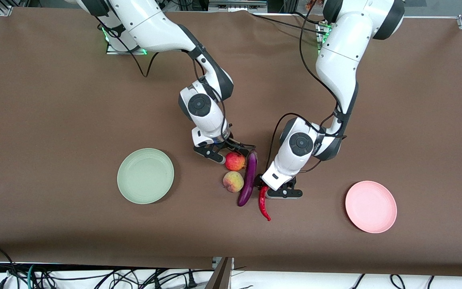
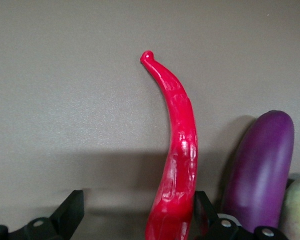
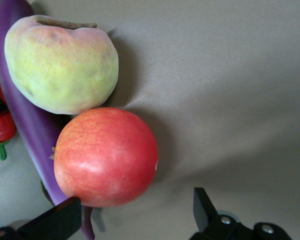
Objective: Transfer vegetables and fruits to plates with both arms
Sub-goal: 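Grasp the pomegranate with the right gripper while the left gripper grasps the chili, then lower the chili onto the pink plate while the right gripper carries the pomegranate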
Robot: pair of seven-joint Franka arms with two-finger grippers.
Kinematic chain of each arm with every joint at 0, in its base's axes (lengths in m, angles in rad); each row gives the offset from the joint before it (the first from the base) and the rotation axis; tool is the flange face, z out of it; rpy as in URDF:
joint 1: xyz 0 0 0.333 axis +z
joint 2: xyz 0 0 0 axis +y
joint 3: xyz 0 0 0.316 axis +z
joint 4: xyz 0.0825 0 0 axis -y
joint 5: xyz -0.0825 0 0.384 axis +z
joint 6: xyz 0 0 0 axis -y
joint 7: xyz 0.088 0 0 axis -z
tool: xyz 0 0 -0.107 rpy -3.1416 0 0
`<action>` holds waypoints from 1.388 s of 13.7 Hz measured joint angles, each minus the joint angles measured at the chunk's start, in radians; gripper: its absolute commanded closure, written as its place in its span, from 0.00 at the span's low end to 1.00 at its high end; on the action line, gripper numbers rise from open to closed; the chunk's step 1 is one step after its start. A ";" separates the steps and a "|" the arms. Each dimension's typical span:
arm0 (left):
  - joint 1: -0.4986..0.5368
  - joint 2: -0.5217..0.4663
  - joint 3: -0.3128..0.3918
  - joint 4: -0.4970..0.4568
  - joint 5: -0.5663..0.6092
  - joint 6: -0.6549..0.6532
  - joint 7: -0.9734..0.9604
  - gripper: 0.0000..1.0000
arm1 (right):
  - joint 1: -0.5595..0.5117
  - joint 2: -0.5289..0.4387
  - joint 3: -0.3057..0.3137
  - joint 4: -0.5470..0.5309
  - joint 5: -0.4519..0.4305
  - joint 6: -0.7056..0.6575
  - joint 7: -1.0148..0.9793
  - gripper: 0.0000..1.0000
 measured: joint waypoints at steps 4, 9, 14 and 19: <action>0.001 0.004 0.008 0.003 0.000 0.010 0.002 0.99 | 0.006 0.002 0.000 0.020 0.000 0.007 0.104 0.00; 0.044 -0.004 0.028 0.036 0.000 0.021 0.006 0.99 | 0.015 -0.014 -0.006 0.033 0.000 -0.014 0.148 0.00; 0.323 -0.046 -0.041 0.044 0.000 -0.062 0.249 0.93 | 0.015 -0.008 -0.011 0.033 -0.068 -0.013 0.150 0.00; 0.500 -0.058 -0.106 0.044 0.000 -0.134 0.466 0.90 | 0.018 0.032 -0.010 0.034 -0.093 0.085 0.153 0.00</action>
